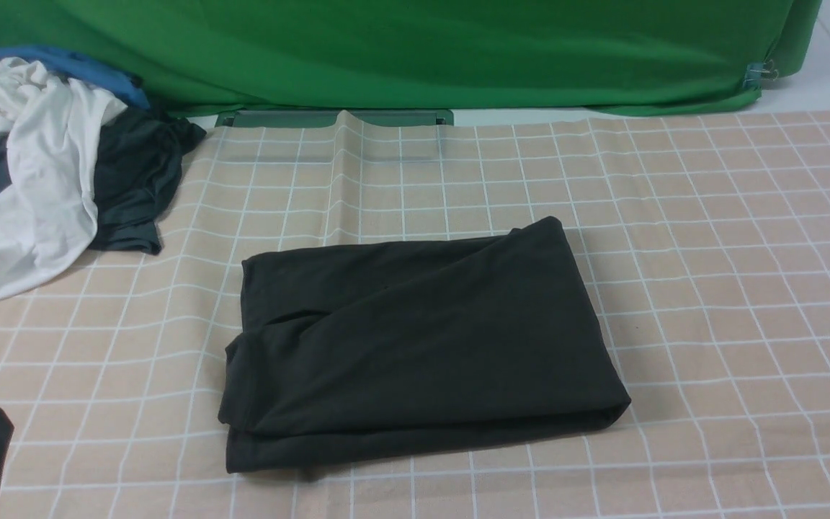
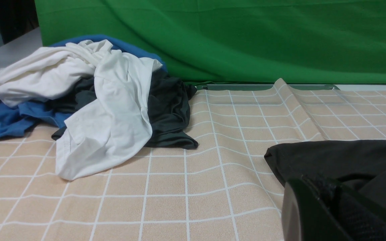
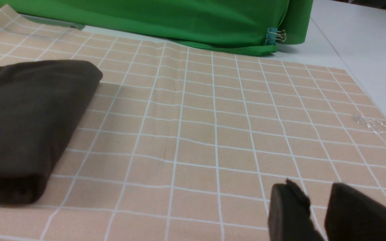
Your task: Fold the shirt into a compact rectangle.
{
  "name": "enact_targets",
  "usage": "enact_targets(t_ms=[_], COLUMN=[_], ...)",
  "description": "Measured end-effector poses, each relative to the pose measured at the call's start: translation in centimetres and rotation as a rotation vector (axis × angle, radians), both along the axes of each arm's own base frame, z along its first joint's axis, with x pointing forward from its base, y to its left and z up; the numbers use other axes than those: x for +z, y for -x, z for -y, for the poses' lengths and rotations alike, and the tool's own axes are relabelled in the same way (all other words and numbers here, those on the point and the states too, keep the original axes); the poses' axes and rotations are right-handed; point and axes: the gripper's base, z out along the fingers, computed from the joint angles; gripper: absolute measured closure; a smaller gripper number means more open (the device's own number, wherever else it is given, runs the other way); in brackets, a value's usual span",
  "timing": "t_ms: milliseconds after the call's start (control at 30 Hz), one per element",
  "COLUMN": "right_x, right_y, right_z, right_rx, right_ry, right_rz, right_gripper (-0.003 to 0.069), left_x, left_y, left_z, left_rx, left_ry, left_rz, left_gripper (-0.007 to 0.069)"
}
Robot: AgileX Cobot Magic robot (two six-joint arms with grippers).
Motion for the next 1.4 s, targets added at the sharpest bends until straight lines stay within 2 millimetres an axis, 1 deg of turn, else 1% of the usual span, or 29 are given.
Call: enact_targets(t_ms=[300, 933, 1133, 1400], right_x=[0.0, 0.0, 0.0, 0.0], right_y=[0.0, 0.0, 0.0, 0.0], right_z=[0.0, 0.0, 0.0, 0.0], right_rx=[0.0, 0.0, 0.0, 0.0], right_ry=[-0.001, -0.002, -0.002, -0.002], right_rz=[0.0, 0.0, 0.0, 0.0], right_gripper=[0.0424, 0.0423, 0.0423, 0.0423], left_x=[0.0, -0.01, -0.63, -0.67], left_y=[0.0, 0.0, 0.08, 0.09], left_z=[0.0, 0.0, 0.01, 0.02], left_rx=[0.0, 0.0, -0.002, -0.002], left_ry=[0.0, -0.001, -0.004, -0.004], left_rz=[0.0, -0.001, -0.07, -0.075], left_gripper=[0.0604, 0.0604, 0.0604, 0.0604])
